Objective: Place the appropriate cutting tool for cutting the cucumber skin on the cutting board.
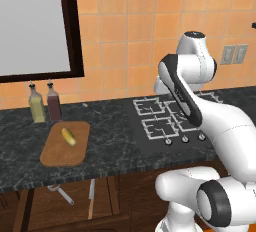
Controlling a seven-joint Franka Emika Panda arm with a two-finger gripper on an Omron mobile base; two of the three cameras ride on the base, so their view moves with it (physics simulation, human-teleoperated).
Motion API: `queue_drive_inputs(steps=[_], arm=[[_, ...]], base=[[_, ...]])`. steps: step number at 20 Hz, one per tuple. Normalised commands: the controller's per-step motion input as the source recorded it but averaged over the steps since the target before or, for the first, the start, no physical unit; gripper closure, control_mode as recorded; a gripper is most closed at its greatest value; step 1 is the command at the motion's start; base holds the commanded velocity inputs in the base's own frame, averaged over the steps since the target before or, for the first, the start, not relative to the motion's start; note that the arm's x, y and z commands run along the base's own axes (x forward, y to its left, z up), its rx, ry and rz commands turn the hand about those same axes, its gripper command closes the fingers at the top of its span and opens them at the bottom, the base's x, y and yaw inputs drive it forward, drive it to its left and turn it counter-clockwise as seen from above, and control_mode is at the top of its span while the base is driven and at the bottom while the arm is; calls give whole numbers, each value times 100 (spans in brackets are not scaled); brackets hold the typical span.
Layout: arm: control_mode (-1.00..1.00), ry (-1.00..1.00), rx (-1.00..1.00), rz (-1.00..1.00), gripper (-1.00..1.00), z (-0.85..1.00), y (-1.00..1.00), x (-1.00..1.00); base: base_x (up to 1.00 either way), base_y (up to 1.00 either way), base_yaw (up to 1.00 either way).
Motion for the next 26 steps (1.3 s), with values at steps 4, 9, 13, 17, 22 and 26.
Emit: queue_drive_inputs(steps=[4, 9, 13, 17, 22, 26], arm=[[-100, 1, -1, 5, -100, -11, 38, -20], [-100, 14, 0, 17, -100, -75, 100, -64], [-100, 35, 0, 14, -100, -81, 100, -23], [-100, 9, -2, 12, -100, -65, 100, -62], [-100, 1, -15, 16, -100, -53, 93, -32], [-100, 6, -20, 5, -100, -33, 97, -14]], base=[[0, 0, 0], [0, 0, 0], [0, 0, 0], [0, 0, 0], [0, 0, 0], [0, 0, 0]])
